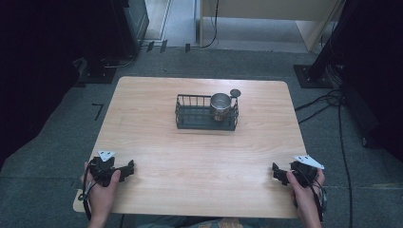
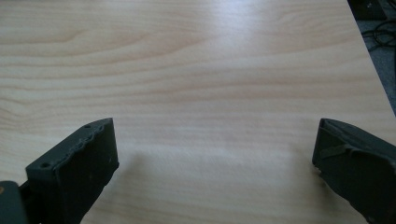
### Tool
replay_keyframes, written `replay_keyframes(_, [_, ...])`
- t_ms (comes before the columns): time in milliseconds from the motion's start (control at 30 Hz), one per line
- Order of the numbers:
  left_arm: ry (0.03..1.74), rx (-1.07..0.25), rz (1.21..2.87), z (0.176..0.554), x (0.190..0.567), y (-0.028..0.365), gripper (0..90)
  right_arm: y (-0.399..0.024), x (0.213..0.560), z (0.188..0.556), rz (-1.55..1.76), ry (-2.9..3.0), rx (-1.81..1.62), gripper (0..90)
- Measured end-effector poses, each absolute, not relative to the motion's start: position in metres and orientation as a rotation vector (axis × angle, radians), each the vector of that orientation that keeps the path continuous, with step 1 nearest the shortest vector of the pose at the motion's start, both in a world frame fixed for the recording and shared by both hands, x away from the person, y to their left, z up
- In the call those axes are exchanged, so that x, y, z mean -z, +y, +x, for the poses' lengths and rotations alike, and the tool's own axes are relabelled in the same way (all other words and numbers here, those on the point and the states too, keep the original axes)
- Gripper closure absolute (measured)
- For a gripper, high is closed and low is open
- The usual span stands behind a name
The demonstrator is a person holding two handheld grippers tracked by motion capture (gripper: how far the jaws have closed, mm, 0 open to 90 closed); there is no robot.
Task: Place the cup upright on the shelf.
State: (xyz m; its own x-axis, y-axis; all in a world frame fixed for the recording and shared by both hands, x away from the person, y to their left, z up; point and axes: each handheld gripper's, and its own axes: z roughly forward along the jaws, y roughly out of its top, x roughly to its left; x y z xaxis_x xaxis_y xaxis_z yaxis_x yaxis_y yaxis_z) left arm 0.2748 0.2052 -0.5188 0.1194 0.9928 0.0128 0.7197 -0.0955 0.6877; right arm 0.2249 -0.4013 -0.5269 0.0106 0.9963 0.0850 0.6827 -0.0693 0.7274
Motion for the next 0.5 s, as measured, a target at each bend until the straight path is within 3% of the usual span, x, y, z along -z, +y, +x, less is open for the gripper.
replay_keyframes(500, [1.661, -0.675, 1.871, 0.275, 0.519, 0.205, 0.0, -0.401, 0.528, 0.212, 1.775, 1.752, -0.763, 0.0])
